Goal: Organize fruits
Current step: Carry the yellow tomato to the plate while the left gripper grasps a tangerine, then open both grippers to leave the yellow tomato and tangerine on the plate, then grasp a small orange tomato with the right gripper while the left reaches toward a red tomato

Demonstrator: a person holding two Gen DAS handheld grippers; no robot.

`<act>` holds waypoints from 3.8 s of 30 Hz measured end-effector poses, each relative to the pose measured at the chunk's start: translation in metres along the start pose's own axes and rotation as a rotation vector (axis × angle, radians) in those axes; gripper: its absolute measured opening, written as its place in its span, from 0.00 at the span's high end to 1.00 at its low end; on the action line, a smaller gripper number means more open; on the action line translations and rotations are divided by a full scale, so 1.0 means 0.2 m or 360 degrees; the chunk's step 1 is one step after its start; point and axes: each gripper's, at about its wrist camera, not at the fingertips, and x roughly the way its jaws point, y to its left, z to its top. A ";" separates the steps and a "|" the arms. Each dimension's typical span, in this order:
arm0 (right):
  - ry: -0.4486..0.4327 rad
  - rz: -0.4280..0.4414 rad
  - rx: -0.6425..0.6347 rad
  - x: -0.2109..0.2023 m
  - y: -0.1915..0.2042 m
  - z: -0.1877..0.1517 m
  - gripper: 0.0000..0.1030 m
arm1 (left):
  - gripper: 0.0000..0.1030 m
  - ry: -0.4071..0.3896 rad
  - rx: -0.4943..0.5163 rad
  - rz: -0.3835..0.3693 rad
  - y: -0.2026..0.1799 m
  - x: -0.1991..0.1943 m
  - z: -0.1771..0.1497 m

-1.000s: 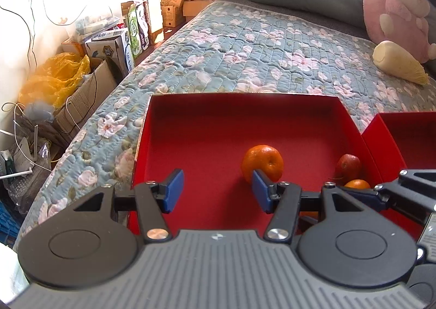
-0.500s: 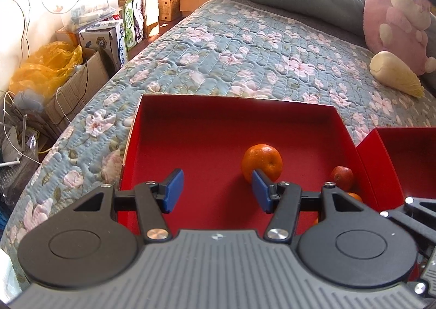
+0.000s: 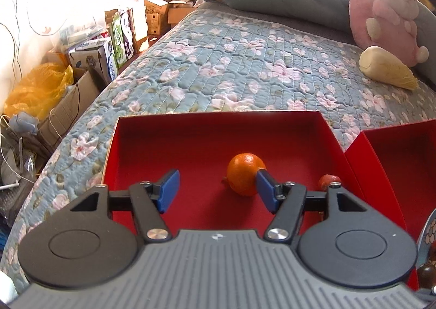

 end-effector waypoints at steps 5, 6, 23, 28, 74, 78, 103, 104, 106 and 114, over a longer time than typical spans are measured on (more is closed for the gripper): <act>-0.0017 0.0006 -0.0011 -0.05 0.00 0.00 0.63 | 0.27 -0.0003 0.0056 -0.0025 -0.08 0.06 0.02; -0.0023 0.0000 -0.0009 -0.06 0.00 0.00 0.63 | 0.27 0.0003 0.0075 -0.0034 -0.11 0.08 0.02; -0.0083 -0.0091 0.0162 -0.21 -0.11 0.00 0.63 | 0.62 0.0014 0.0182 -0.0130 -0.20 0.06 -0.05; -0.0143 -0.0170 0.0199 -0.34 -0.19 -0.05 0.63 | 0.62 0.0005 0.0140 -0.0091 -0.16 -0.01 -0.06; 0.0007 -0.0542 0.0331 -0.36 -0.75 -0.44 0.61 | 0.61 0.0050 0.0460 -0.0502 -1.03 -0.53 -0.48; -0.0030 -0.0541 0.0342 -0.47 -0.72 -0.47 0.60 | 0.59 0.0060 0.0374 -0.0429 -1.01 -0.54 -0.46; -0.0113 -0.0421 0.0175 -0.59 -0.39 -0.37 0.60 | 0.15 0.0049 -0.0097 0.0262 -0.37 -0.73 -0.24; -0.0113 -0.0415 0.0166 -0.59 -0.38 -0.36 0.60 | 0.15 0.0054 -0.0102 0.0300 -0.34 -0.73 -0.24; -0.0115 -0.0402 0.0141 -0.58 -0.35 -0.35 0.60 | 0.15 0.0065 -0.0114 0.0364 -0.27 -0.72 -0.25; -0.0110 -0.0350 0.0049 -0.51 -0.22 -0.26 0.60 | 0.15 0.0104 -0.0175 0.0516 -0.07 -0.68 -0.31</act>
